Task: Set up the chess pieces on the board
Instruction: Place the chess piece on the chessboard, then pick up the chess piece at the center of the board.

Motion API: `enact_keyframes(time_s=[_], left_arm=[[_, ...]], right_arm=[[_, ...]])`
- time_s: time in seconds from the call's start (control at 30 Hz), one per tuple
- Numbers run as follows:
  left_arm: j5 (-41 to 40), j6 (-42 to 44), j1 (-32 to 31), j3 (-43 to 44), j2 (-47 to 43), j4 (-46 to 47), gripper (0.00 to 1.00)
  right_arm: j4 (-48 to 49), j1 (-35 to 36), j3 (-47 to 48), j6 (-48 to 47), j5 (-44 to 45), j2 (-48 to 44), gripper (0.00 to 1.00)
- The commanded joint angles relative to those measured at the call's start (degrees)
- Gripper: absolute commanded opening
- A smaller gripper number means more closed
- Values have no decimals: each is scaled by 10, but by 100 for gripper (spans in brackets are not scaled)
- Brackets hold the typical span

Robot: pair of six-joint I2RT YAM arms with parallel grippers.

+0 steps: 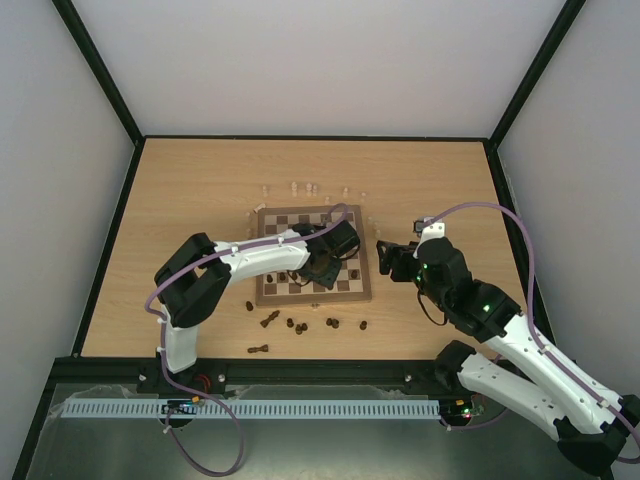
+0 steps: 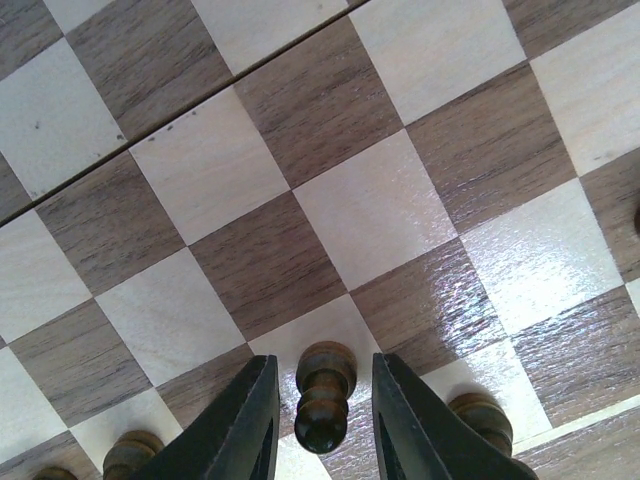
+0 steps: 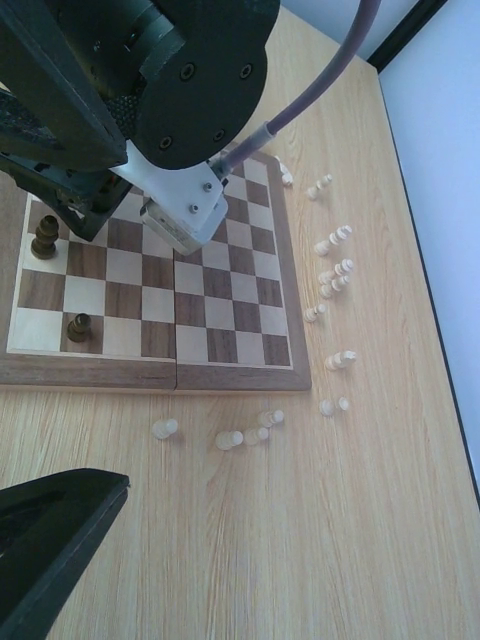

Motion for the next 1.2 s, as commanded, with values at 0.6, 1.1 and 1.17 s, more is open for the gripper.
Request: enact_keyframes(time_s=[0.6, 1.1, 1.17], left_arm=[[-82, -38, -34, 46, -144, -116, 41], [2, -110, -106, -135, -260, -53, 50], [5, -123, -112, -134, -243, -44, 52]], right_arm=[[-3, -2, -5, 1, 3, -2, 83], [-1, -4, -6, 0, 0, 3, 83], [-1, -4, -6, 0, 0, 3, 83]])
